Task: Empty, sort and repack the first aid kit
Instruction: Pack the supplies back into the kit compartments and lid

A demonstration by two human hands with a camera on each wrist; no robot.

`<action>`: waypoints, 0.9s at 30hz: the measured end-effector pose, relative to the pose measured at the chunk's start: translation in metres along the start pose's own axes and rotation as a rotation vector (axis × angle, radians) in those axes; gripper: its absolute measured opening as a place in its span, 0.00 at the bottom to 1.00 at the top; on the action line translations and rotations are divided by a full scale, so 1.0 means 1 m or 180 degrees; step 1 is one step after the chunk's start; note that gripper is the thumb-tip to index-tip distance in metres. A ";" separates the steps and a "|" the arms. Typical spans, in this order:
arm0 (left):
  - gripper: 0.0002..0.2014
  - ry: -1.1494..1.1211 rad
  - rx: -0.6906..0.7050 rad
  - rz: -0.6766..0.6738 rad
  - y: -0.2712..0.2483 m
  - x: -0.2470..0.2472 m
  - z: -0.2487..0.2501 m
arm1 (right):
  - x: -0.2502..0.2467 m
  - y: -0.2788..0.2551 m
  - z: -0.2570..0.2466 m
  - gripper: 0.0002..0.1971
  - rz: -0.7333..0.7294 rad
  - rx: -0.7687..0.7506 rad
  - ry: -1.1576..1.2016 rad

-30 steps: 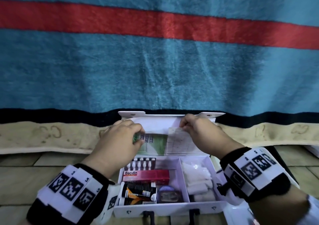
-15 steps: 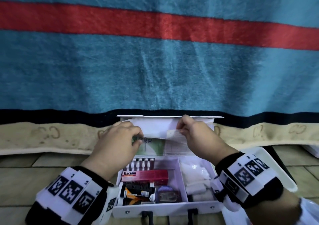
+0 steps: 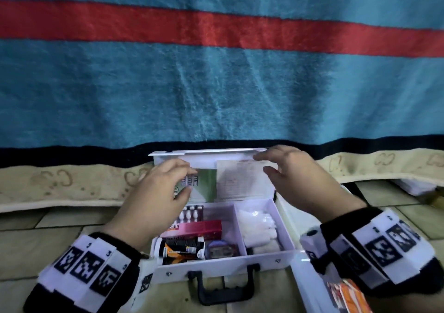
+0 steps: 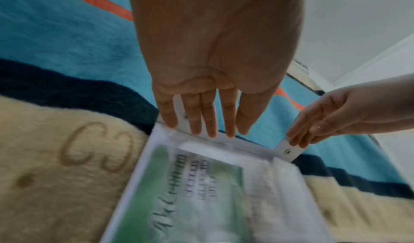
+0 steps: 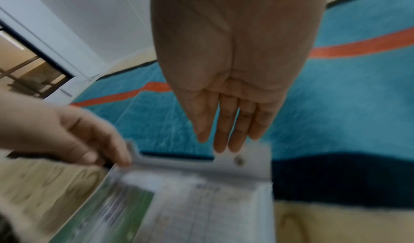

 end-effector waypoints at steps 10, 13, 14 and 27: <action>0.12 -0.0068 0.0643 -0.1598 -0.037 0.097 0.106 | -0.060 -0.156 0.130 0.09 -0.0391 0.1298 -0.0225; 0.11 0.0126 0.0600 -0.1587 -0.041 0.114 0.117 | -0.023 -0.211 0.181 0.11 -0.0947 0.1799 -0.0439; 0.11 0.0174 0.0544 -0.1542 -0.041 0.118 0.118 | -0.010 -0.226 0.191 0.13 -0.1138 0.1931 -0.0446; 0.12 0.1190 -0.0145 -0.1374 -0.025 0.134 0.108 | 0.037 -0.210 0.200 0.22 -0.1788 0.1505 -0.0620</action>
Point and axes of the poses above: each hand's wrist, its own y-axis towards the middle knuckle, its own x-axis out of the palm, z = x × y, the point moved 9 cm from there along y, towards the middle knuckle, and after that the axes turned 2 degrees about x, right-handed, at the moved point
